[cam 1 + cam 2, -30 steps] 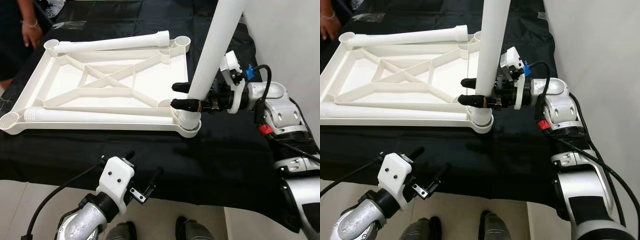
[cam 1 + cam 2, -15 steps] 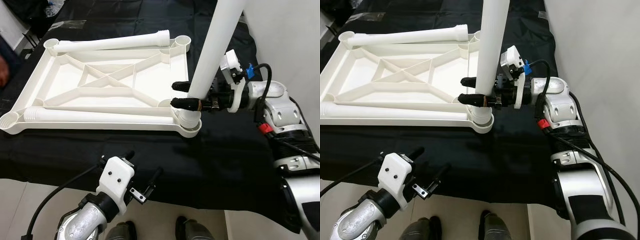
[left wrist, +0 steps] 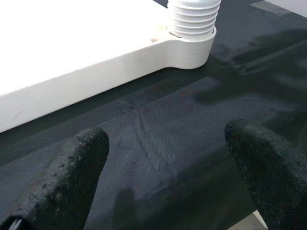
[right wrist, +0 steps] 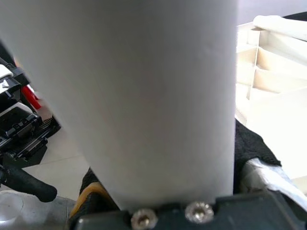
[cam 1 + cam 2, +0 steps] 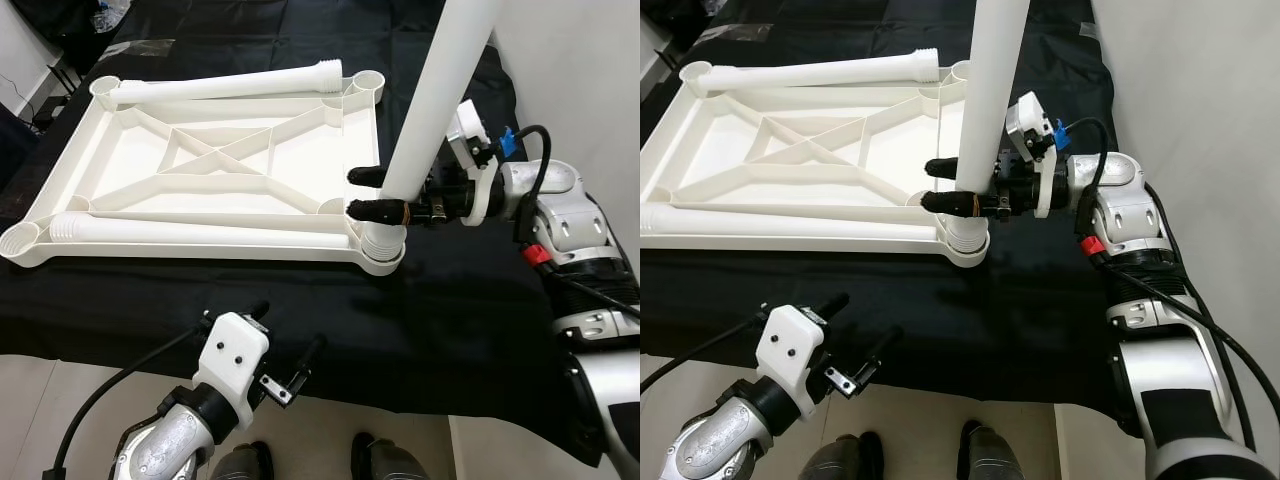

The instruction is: Building children table

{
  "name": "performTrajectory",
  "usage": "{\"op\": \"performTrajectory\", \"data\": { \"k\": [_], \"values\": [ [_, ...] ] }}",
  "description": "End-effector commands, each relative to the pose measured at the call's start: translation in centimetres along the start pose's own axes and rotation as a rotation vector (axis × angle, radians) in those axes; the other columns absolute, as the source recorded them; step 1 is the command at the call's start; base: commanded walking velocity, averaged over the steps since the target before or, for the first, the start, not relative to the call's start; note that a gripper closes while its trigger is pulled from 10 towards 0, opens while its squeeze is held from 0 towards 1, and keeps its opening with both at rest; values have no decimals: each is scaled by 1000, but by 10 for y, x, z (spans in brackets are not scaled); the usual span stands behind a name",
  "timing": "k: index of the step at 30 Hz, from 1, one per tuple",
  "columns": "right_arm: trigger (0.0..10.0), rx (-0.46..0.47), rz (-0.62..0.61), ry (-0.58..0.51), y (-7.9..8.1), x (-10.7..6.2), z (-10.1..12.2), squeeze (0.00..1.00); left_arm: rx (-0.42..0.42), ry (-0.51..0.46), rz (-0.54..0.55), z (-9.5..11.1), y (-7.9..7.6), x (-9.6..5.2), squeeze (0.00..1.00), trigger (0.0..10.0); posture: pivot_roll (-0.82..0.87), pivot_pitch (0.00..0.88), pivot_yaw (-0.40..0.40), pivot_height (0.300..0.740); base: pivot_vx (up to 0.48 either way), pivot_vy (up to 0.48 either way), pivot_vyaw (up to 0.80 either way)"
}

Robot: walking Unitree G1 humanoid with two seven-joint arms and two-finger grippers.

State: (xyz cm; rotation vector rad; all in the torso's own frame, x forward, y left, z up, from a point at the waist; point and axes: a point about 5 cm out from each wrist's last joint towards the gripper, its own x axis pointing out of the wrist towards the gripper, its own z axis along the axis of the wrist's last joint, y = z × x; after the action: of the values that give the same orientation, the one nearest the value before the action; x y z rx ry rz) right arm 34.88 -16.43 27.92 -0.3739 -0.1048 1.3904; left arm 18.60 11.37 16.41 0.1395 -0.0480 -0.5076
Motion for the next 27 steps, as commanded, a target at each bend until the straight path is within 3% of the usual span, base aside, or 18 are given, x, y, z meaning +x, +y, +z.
{"op": "performTrajectory", "data": {
  "k": [1,13,19,27],
  "values": [
    [10000,44,38,51,5,0,-12,0,3,21,-5,-2,0,-3,0,10000,15,299,9,740,0,0,0],
    [10000,61,43,51,7,3,-15,0,2,20,-4,-2,0,-3,0,10000,14,299,7,740,0,0,0],
    [10000,83,-22,43,6,8,-22,0,2,20,-3,-2,0,-3,0,10000,13,299,6,740,0,0,0],
    [10000,122,-98,30,17,10,-35,0,1,22,-3,-3,0,-3,0,10000,9,292,12,740,0,0,0]
  ]
}}
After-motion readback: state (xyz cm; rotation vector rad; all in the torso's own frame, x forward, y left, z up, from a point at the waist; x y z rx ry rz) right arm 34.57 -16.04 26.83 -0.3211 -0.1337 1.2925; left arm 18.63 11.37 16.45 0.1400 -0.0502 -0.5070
